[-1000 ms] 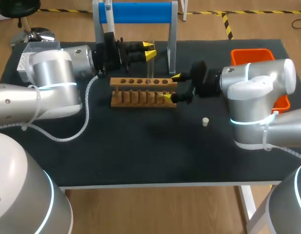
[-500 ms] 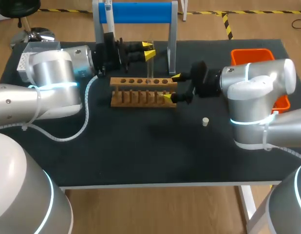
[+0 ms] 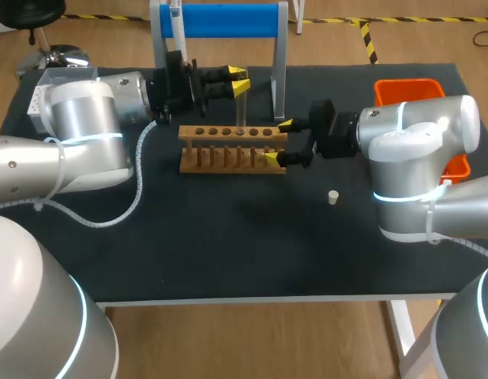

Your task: Invert the test tube, pick up the pipette, mount the tip to pipette, aspirate from beaker and dispense into the tube, eject the tip, return the pipette, and cap with the stopper.

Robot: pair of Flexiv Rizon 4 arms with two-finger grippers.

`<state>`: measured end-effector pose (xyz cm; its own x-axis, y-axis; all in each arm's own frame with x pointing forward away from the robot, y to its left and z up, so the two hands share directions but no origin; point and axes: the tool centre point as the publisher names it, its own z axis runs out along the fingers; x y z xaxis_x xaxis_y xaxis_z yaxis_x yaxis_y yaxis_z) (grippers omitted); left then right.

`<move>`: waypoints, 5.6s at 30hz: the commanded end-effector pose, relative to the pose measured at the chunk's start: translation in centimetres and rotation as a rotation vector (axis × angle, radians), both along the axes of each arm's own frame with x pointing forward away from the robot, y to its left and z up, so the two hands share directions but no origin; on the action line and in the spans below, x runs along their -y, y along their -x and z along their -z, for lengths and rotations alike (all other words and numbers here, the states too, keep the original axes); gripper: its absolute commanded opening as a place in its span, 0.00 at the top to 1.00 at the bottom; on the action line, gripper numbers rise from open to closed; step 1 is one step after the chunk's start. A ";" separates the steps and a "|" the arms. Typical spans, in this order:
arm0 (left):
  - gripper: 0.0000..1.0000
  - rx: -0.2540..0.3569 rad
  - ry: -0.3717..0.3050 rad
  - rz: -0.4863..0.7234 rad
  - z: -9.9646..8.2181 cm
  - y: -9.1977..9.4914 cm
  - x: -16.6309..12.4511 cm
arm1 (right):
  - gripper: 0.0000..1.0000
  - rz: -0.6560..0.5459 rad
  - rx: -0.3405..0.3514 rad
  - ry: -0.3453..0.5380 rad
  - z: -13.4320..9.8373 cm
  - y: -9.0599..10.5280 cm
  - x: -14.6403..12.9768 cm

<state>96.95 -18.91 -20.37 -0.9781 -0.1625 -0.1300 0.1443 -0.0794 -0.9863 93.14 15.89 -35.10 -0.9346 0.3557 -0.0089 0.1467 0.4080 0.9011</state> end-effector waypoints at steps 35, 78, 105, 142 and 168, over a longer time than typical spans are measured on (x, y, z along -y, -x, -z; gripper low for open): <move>1.00 -0.023 -0.158 0.008 3.2 -0.3 0.1 | 0.00 -0.001 0.000 0.001 0.0 0.0 0.0; 1.00 -0.069 -0.125 -0.039 7.1 -0.9 -0.2 | 0.00 -0.001 0.000 0.001 0.0 0.0 0.0; 0.00 -0.082 -0.133 -0.026 7.3 -0.1 -0.8 | 0.00 -0.001 0.000 0.001 0.0 0.0 0.0; 0.00 -0.152 -0.289 -0.325 4.2 7.8 -13.6 | 0.00 -0.001 0.000 0.001 0.0 0.0 0.0; 0.00 -0.323 -0.391 -1.105 5.7 5.8 -38.2 | 0.00 -0.001 0.000 0.001 0.0 0.0 0.0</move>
<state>90.23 19.49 -26.10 -0.4727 -0.8766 -0.0903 -0.2933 0.2531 -0.9219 93.13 15.91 -35.10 -0.9344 0.3561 -0.0091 0.1466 0.4080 0.9011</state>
